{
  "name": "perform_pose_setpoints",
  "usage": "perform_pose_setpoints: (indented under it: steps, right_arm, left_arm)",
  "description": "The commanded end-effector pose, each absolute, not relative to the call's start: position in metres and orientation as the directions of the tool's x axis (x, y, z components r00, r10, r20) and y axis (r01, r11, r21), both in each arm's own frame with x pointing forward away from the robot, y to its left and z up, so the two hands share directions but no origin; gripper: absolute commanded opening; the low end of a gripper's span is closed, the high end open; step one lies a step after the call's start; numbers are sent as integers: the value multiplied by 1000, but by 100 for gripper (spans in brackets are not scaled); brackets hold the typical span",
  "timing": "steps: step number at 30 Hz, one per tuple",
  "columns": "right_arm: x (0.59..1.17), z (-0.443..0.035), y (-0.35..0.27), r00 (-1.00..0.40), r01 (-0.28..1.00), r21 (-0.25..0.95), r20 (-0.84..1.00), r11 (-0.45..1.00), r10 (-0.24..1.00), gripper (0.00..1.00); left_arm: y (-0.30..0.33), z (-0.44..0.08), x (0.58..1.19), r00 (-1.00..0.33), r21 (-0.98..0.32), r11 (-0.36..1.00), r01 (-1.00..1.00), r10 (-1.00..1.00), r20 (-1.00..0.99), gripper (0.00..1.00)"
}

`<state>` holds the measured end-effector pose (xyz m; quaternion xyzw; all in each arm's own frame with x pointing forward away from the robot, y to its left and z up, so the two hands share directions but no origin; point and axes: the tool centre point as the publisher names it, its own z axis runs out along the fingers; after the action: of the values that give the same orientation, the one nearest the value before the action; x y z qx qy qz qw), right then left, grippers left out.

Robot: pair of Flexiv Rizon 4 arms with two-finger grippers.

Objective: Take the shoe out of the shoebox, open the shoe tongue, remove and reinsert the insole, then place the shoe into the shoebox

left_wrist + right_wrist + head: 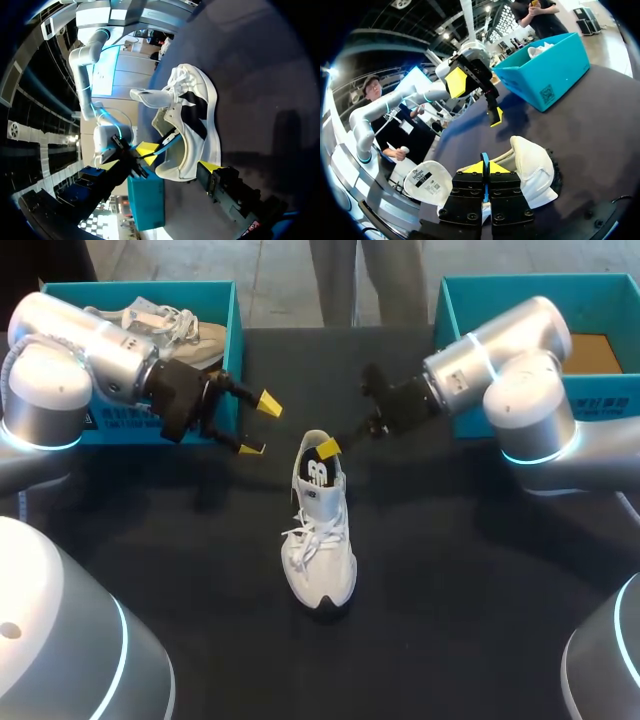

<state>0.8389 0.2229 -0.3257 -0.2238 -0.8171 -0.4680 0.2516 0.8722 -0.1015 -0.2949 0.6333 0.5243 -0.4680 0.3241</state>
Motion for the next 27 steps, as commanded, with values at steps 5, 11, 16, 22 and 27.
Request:
perform_pose_setpoints:
  steps: [5, 11, 16, 22, 27]
  right_arm:
    - [853, -327, 236, -780, 578, 650, 617, 493, 101, 0]
    - [853, -329, 238, -779, 575, 647, 620, 501, 93, 0]
    - [849, -324, 235, -786, 572, 653, 610, 496, 103, 27]
    - [842, -310, 234, -801, 559, 662, 588, 499, 117, 27]
    - [839, -298, 235, -812, 550, 672, 570, 496, 127, 27]
  left_arm:
    - [-102, -295, 869, 12, -78, -233, 969, 363, -932, 100]
    - [-101, -297, 869, 8, -81, -228, 970, 365, -931, 100]
    - [-102, -297, 871, 8, -82, -232, 969, 363, -932, 100]
    - [-103, -296, 872, 11, -80, -235, 969, 360, -933, 100]
    - [-103, -298, 872, 8, -83, -238, 968, 358, -934, 100]
